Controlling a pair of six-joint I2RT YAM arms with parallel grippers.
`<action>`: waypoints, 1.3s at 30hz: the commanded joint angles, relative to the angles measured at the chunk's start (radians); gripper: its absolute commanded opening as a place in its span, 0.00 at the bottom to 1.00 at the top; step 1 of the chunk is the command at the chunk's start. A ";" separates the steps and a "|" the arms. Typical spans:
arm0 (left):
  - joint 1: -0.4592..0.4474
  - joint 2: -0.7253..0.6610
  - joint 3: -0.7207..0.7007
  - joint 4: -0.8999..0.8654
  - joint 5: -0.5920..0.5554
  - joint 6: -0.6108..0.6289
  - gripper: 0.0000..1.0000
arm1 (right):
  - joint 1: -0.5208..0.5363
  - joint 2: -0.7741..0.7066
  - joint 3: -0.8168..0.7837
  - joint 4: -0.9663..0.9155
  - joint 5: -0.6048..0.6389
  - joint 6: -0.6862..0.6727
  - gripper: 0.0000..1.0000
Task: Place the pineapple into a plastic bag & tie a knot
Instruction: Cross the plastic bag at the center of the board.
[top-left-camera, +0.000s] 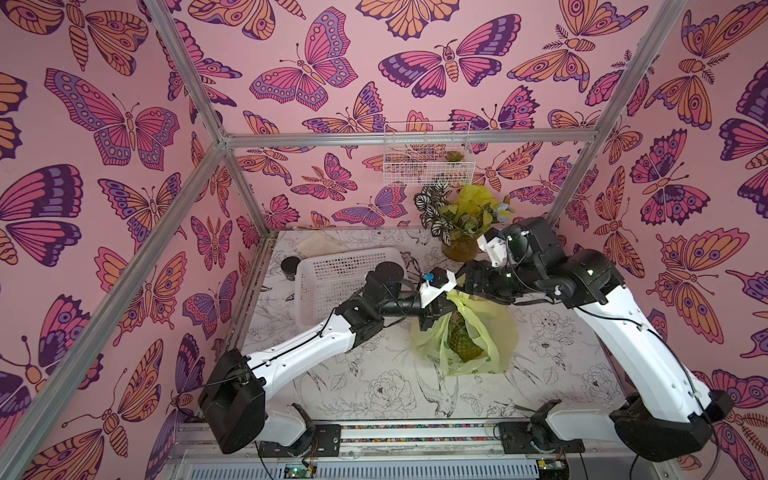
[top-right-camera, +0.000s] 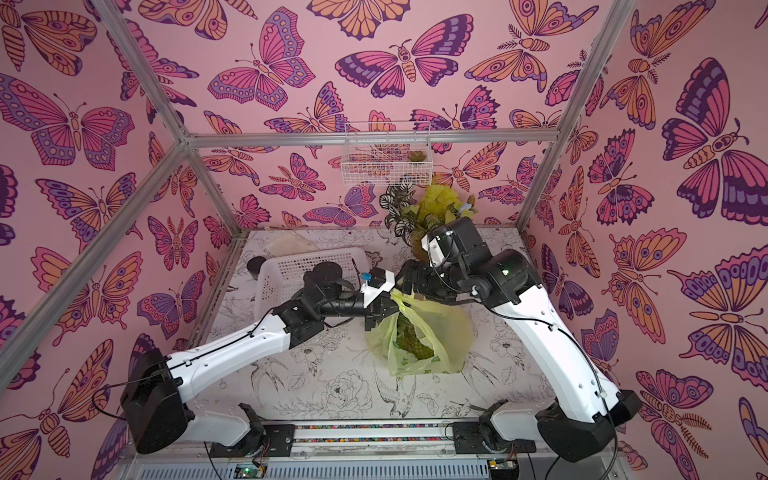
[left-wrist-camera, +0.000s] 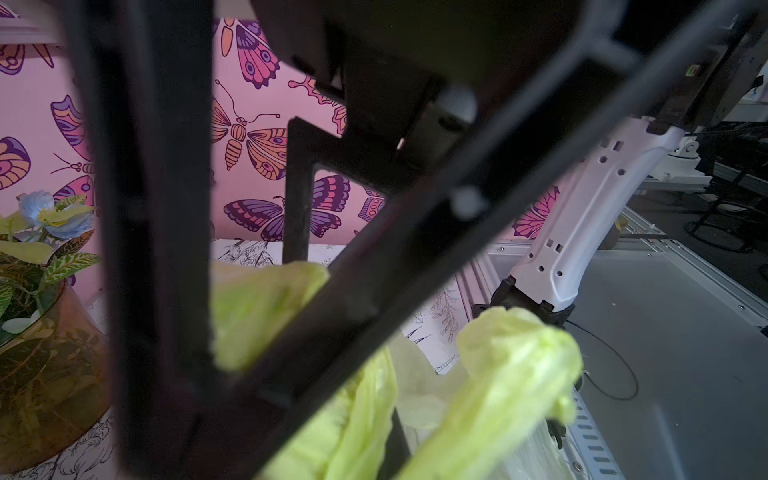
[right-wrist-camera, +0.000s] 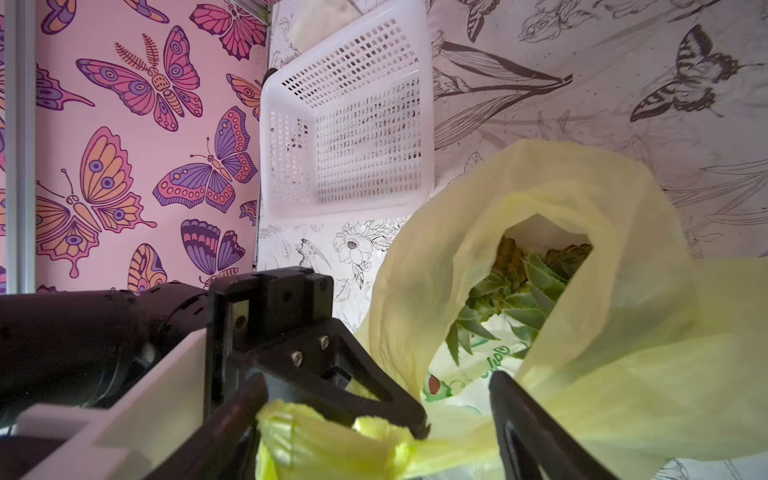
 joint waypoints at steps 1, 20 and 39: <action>-0.004 0.006 -0.008 0.015 -0.014 0.003 0.00 | 0.001 -0.008 -0.017 0.049 -0.057 0.041 0.78; -0.006 -0.040 -0.053 0.010 -0.099 -0.014 0.40 | -0.014 -0.011 -0.104 0.110 -0.077 0.038 0.00; -0.103 -0.183 0.033 -0.138 -0.110 0.051 0.90 | -0.048 -0.033 -0.177 0.138 -0.091 0.035 0.00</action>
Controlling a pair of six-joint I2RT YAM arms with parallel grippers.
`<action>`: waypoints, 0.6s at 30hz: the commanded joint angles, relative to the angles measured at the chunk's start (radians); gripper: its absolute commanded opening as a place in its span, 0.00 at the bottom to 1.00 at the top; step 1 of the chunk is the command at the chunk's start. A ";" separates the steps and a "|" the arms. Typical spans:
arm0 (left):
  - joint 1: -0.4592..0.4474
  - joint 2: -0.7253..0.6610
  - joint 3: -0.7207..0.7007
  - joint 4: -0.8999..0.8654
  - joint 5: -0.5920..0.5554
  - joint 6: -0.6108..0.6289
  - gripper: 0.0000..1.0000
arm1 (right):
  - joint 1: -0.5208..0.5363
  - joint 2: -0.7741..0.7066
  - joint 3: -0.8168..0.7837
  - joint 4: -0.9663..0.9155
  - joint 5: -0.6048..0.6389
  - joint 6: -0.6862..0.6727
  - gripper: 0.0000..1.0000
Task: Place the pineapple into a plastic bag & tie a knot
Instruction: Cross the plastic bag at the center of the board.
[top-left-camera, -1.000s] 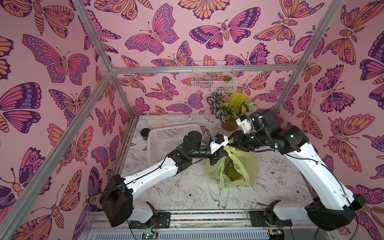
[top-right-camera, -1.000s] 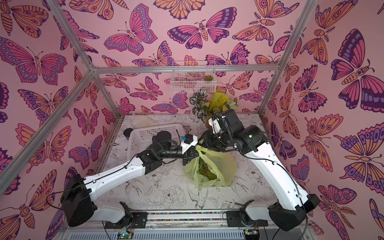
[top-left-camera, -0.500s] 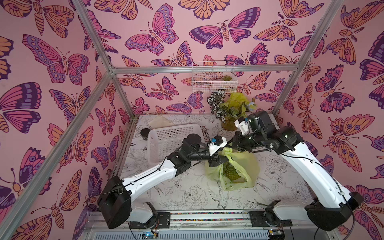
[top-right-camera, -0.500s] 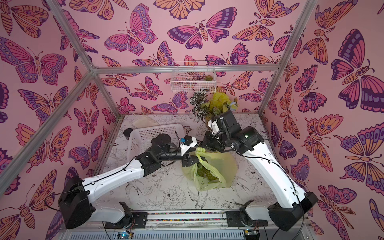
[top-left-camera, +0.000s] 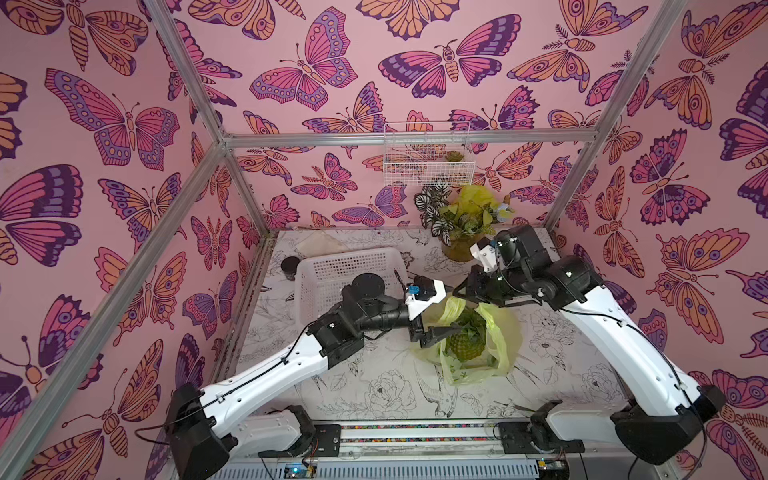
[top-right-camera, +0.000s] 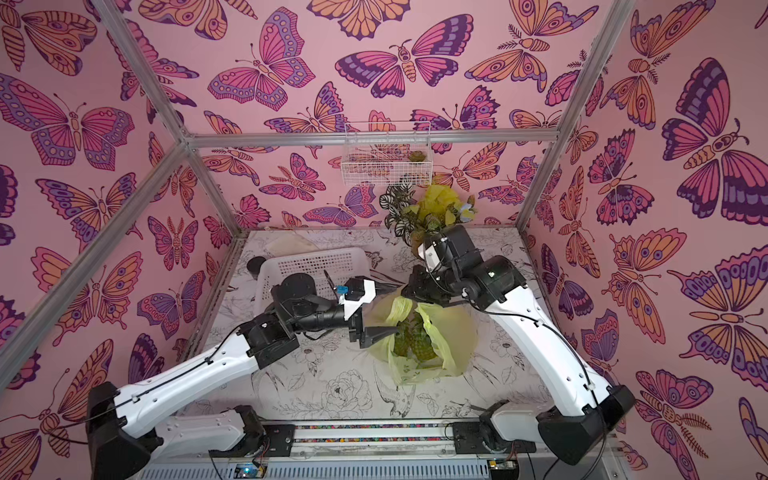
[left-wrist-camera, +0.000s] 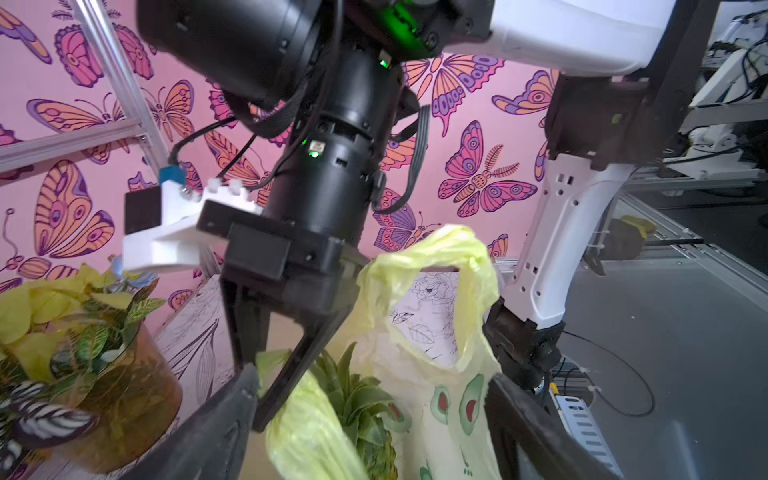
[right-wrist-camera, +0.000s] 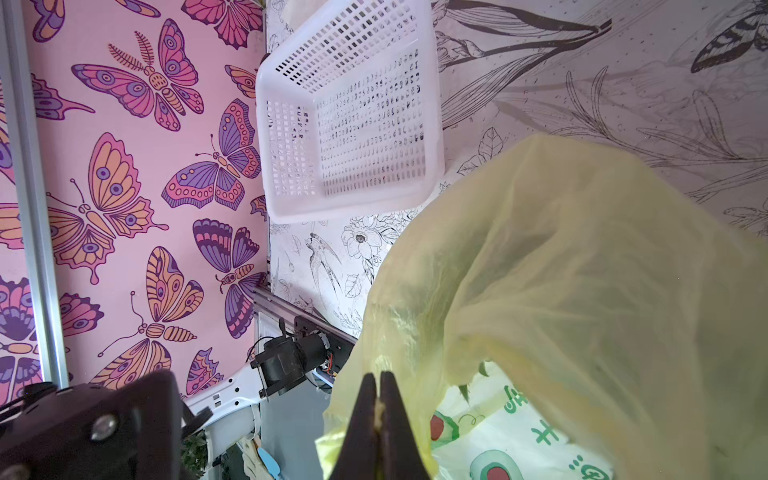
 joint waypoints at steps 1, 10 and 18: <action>-0.025 0.042 0.071 -0.041 0.024 -0.029 0.91 | -0.006 -0.019 -0.011 0.008 -0.002 0.001 0.00; -0.085 0.060 0.128 -0.154 -0.059 -0.192 0.83 | -0.006 -0.017 -0.010 0.013 0.009 0.000 0.00; -0.105 0.040 0.074 -0.189 -0.157 -0.293 0.72 | -0.011 -0.003 -0.009 0.046 0.008 0.002 0.00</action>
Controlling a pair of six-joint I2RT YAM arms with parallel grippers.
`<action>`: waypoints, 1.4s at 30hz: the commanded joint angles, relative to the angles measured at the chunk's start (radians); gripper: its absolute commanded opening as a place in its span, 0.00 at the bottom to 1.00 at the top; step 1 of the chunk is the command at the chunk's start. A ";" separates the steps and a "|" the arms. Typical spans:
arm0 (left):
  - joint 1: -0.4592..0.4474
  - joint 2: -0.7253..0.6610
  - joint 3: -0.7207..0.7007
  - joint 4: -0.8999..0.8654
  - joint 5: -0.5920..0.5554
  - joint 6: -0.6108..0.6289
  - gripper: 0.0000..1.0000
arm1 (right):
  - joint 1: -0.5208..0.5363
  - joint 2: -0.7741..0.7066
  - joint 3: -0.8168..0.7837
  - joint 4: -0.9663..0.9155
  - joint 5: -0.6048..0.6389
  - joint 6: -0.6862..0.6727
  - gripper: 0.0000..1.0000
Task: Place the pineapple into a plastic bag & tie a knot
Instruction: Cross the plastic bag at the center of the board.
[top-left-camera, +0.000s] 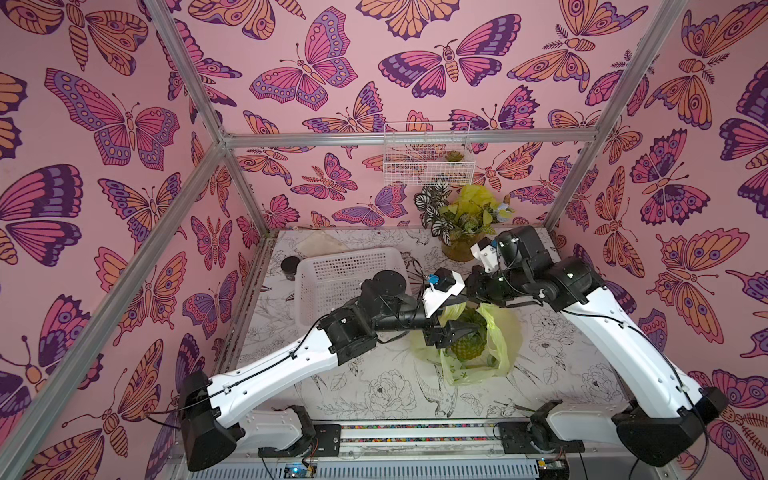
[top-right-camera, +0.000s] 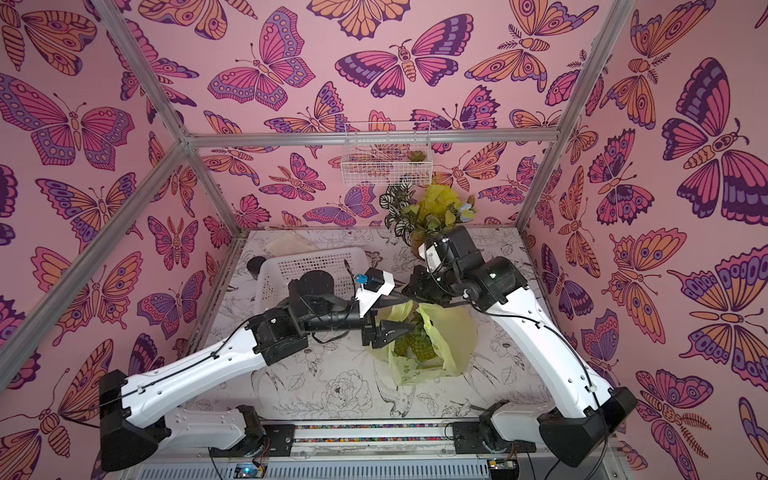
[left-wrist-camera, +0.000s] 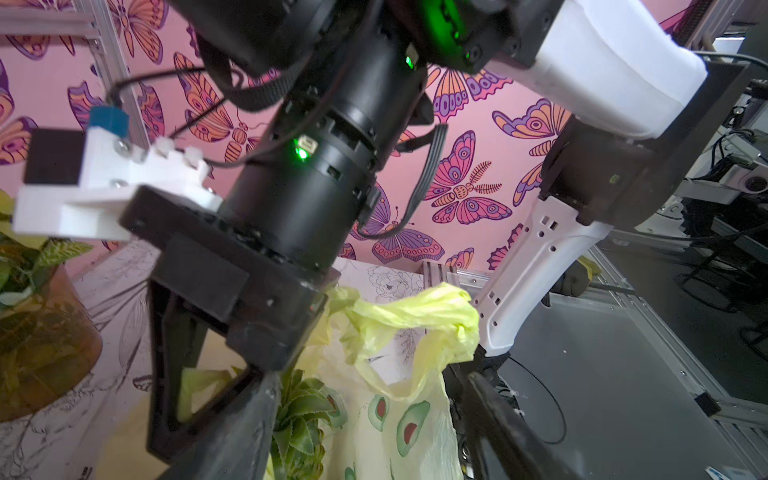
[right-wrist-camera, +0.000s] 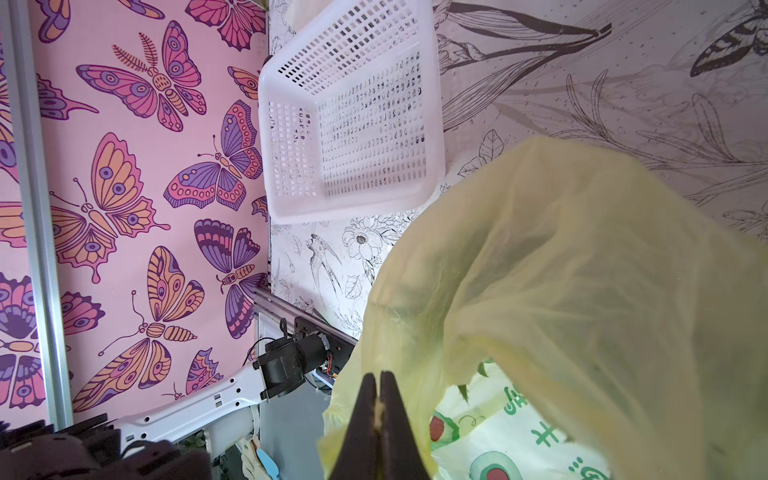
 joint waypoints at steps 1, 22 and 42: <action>-0.014 -0.027 -0.053 -0.037 -0.063 -0.063 0.72 | -0.010 0.009 -0.007 0.042 0.006 0.005 0.00; -0.086 0.120 -0.046 0.256 -0.044 -0.066 1.00 | -0.028 0.059 -0.058 0.162 -0.071 -0.007 0.00; -0.097 0.164 -0.009 0.323 -0.020 -0.060 0.87 | -0.030 0.057 -0.065 0.155 -0.072 -0.013 0.00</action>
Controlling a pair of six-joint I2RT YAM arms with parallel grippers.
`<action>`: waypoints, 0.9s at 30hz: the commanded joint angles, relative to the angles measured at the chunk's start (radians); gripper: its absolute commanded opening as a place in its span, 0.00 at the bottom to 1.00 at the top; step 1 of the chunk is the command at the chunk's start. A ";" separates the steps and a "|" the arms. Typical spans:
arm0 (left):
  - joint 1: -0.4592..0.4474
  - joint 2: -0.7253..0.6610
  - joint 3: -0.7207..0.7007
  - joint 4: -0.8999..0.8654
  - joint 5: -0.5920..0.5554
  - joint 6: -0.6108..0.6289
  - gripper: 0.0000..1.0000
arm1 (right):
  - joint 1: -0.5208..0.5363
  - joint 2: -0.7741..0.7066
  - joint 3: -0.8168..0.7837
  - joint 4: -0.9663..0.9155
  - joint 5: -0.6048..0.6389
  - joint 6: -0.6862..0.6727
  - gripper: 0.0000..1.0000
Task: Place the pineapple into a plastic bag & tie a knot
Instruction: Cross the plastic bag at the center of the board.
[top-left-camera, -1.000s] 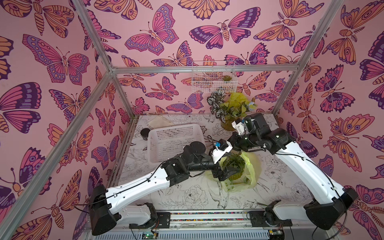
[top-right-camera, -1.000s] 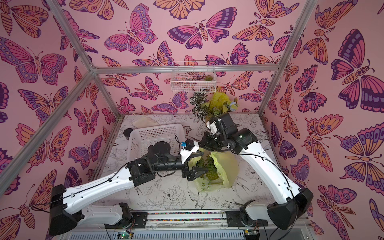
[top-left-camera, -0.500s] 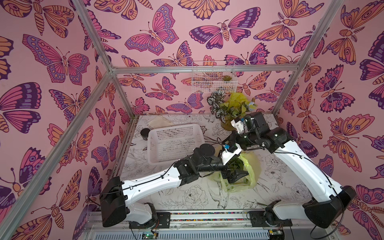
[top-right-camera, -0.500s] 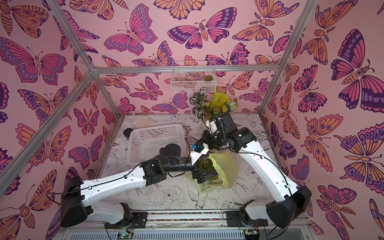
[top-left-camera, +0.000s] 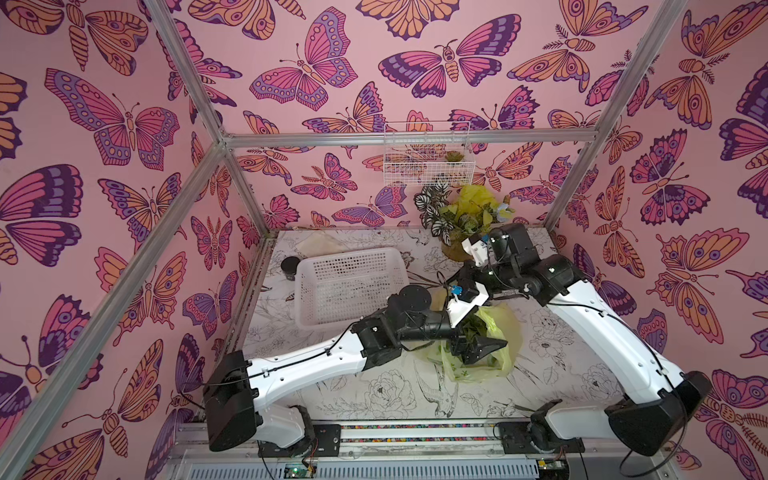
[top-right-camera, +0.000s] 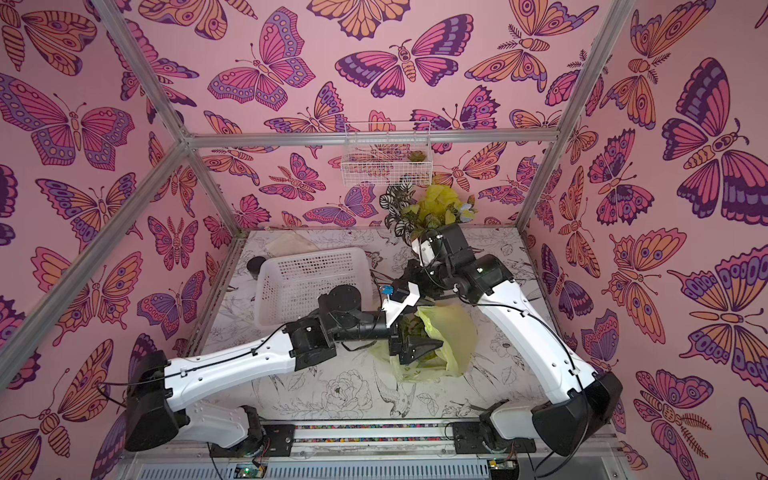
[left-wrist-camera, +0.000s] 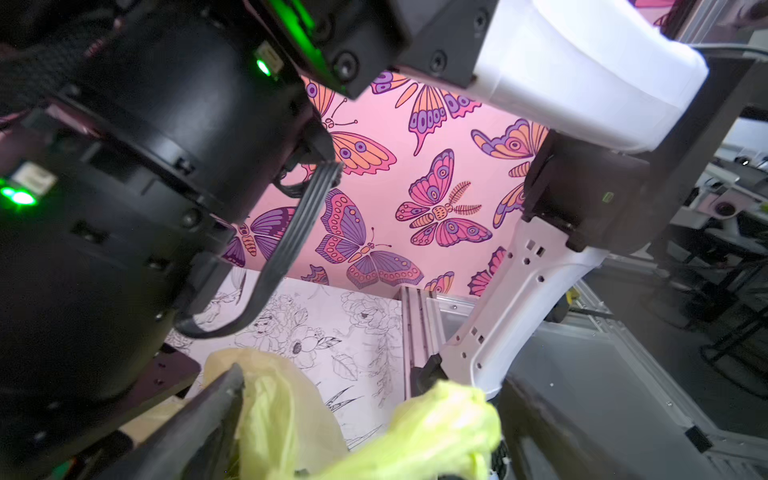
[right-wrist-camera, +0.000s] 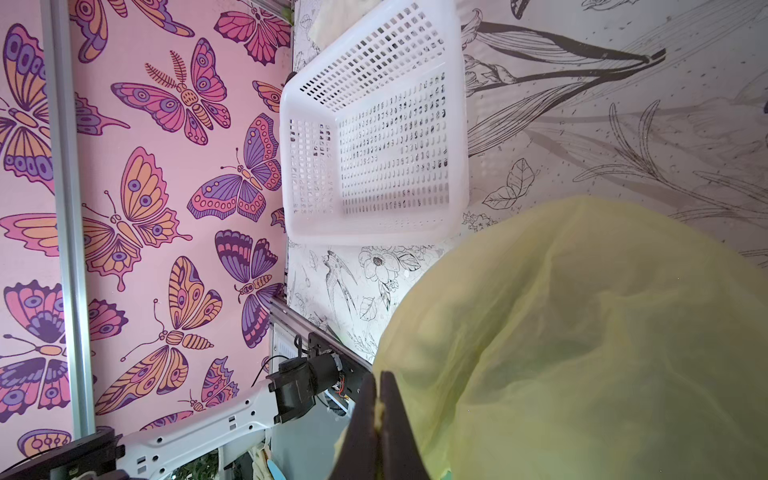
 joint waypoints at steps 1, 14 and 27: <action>-0.001 0.007 0.019 0.028 0.012 0.017 0.78 | -0.004 0.001 -0.007 -0.009 -0.004 -0.014 0.00; 0.032 -0.118 -0.170 0.132 -0.212 0.106 0.00 | -0.121 -0.060 0.039 -0.209 0.048 -0.160 0.00; 0.112 -0.081 -0.302 0.334 -0.283 -0.025 0.00 | -0.158 -0.204 0.069 -0.361 0.003 -0.361 0.00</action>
